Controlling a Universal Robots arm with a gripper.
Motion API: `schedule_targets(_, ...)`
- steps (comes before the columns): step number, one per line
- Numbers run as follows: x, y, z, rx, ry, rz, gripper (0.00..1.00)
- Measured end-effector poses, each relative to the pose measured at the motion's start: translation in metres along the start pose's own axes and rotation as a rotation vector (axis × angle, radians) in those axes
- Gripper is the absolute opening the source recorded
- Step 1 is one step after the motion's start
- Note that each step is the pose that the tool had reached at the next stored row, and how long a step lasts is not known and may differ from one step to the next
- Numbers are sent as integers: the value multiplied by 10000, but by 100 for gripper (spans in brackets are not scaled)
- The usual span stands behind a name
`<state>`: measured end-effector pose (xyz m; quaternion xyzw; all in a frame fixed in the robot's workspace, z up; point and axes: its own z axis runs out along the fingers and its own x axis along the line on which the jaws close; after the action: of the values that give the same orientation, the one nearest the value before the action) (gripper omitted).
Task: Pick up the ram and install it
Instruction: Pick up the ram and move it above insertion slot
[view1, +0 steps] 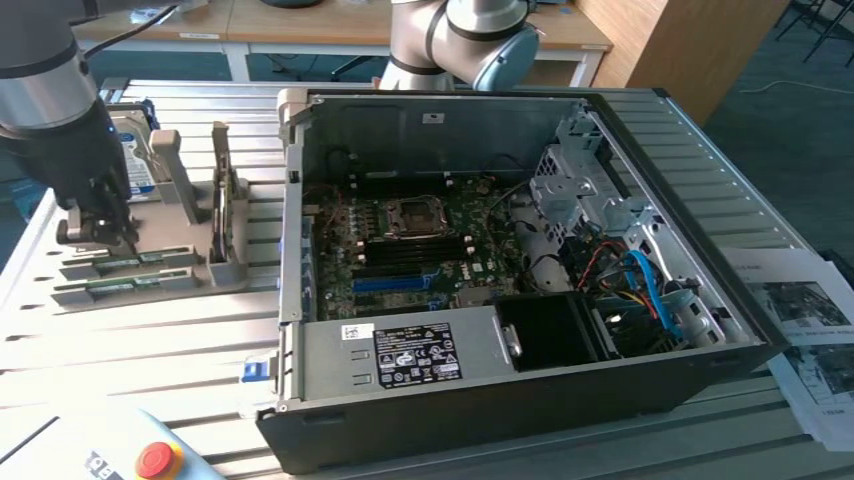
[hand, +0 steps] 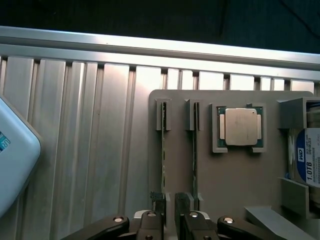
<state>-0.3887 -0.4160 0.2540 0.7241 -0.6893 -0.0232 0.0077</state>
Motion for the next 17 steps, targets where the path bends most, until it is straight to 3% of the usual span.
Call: schedule_targets(17, 31, -11, 286, 0, 0, 1, 24)
